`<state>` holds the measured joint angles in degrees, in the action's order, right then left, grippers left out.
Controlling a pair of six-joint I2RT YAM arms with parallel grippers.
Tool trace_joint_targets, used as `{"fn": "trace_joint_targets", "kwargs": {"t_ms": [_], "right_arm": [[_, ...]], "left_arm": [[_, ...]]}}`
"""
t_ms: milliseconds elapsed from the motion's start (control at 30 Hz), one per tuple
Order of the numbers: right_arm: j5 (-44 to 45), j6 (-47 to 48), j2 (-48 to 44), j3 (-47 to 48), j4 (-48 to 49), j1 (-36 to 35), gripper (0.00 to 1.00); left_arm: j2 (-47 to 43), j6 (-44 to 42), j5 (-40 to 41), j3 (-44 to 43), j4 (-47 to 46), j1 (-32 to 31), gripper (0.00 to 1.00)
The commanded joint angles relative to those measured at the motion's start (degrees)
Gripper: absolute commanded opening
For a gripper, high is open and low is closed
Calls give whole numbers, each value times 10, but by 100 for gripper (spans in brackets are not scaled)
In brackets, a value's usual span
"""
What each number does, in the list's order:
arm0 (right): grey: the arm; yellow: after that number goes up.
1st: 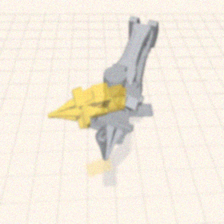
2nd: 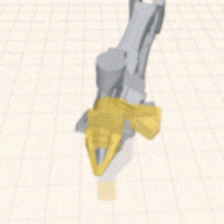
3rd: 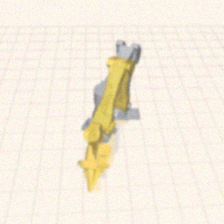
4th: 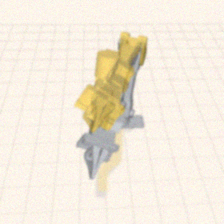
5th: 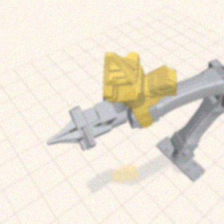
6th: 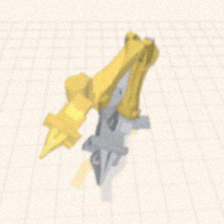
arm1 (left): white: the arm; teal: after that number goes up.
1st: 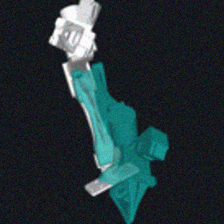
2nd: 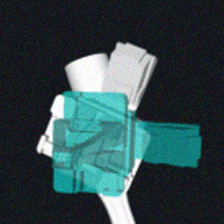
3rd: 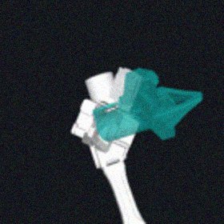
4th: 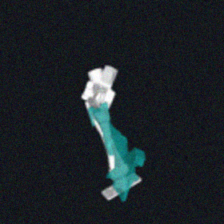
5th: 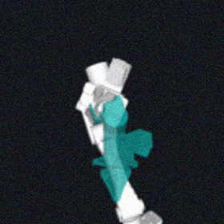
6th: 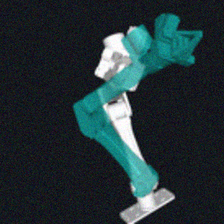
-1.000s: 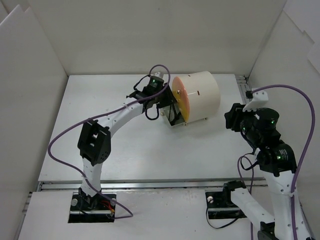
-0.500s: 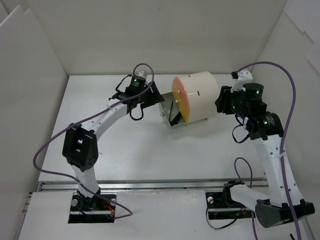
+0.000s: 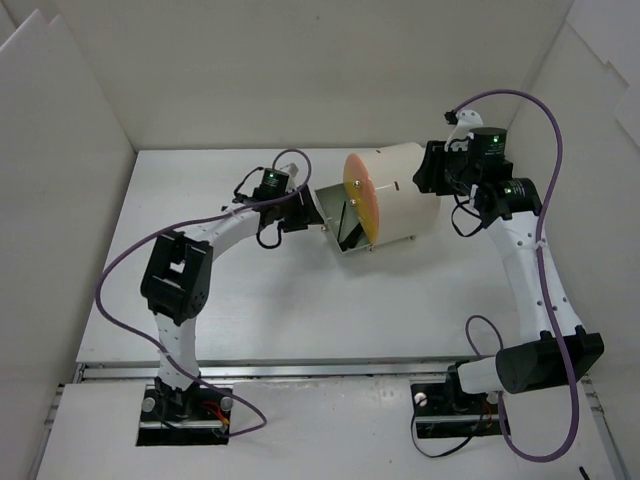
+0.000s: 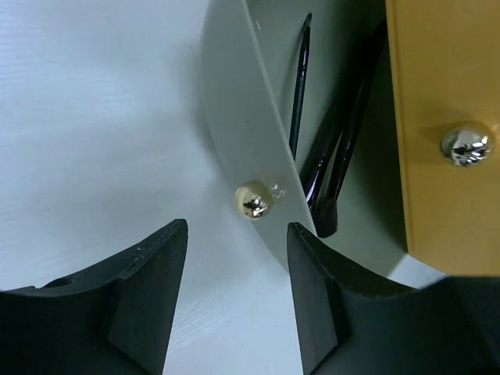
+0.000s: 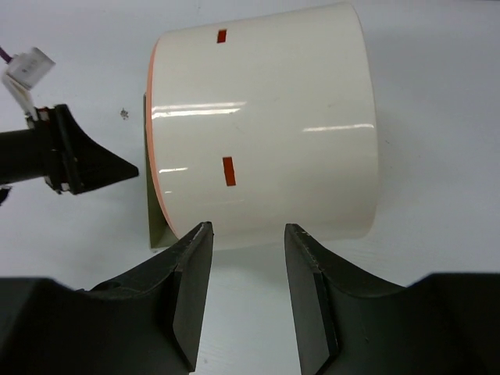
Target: Organize the makeup
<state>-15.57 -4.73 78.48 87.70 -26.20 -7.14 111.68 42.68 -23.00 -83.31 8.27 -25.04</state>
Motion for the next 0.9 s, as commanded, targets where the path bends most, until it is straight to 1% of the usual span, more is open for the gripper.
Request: {"fn": "trace_joint_targets", "kwargs": {"t_ms": [0, 233, 400, 467, 700, 867], "right_arm": [[-33, -11, 16, 41, 42, 5, 39], [-43, -14, 33, 49, 42, 5, 38], [-39, -12, 49, 51, 43, 4, 38], [-44, -13, 55, 50, 43, 4, 38], [-40, -13, 62, 47, 44, 5, 38], [-33, -12, 59, 41, 44, 5, 38]], "left_arm": [[2, -21, -7, -60, -38, -20, 49], [69, -26, -16, -132, -45, -44, 49], [100, -25, -36, -162, -78, -60, 49], [109, -17, -47, -171, -112, -65, 49], [158, 0, -77, -229, -140, -82, 49], [170, 10, -98, -242, -167, -87, 50]]}}
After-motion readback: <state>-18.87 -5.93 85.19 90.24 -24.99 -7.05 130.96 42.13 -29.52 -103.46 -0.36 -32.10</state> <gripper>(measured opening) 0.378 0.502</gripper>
